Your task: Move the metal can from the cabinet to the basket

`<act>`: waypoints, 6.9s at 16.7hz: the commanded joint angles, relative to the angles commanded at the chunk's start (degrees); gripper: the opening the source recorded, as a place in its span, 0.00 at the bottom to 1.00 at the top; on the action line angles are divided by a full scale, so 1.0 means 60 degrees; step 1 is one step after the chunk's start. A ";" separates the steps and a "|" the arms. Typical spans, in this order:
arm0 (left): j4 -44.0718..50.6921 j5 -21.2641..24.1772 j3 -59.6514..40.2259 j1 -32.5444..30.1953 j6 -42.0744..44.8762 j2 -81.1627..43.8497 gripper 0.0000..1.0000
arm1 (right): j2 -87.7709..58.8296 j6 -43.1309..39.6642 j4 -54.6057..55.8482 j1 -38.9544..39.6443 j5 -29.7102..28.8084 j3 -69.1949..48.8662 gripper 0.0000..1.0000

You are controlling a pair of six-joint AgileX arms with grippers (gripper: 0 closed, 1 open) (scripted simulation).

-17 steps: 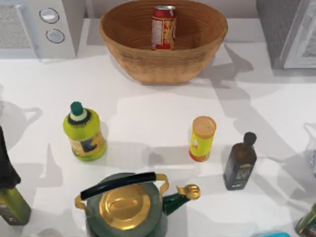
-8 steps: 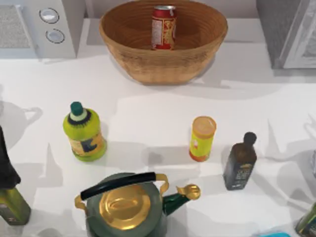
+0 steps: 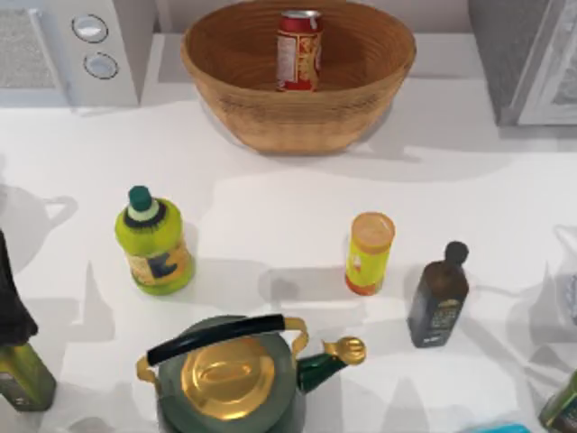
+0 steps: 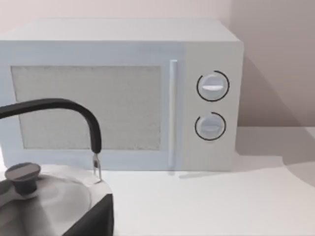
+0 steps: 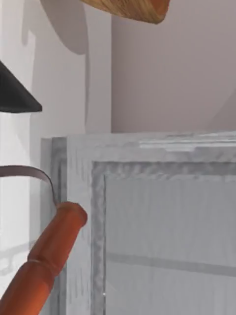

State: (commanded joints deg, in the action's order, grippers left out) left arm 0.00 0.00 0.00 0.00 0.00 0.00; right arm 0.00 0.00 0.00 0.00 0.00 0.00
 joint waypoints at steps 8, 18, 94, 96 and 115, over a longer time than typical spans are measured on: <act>0.0000 0.0000 0.0000 0.0000 0.0000 0.0000 1.00 | -0.0273 0.0044 0.0613 -0.0109 0.0588 -0.0235 1.00; 0.0000 0.0000 0.0000 0.0000 0.0000 0.0000 1.00 | -0.6165 0.0120 0.7288 -0.3933 0.6268 -0.1943 1.00; 0.0000 0.0000 0.0000 0.0000 0.0000 0.0000 1.00 | -1.2336 0.0171 -0.4174 0.4217 -0.4308 -1.6424 1.00; 0.0000 0.0000 0.0000 0.0000 0.0000 0.0000 1.00 | -1.2336 0.0171 -0.4174 0.4217 -0.4308 -1.6424 1.00; 0.0000 0.0000 0.0000 0.0000 0.0000 0.0000 1.00 | -1.2048 -0.0060 -0.3128 0.3208 -0.3411 -1.5837 1.00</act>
State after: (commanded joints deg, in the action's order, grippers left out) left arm 0.00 0.00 0.00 0.00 0.00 0.00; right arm -72.28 -0.36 -18.77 19.25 -20.46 -95.02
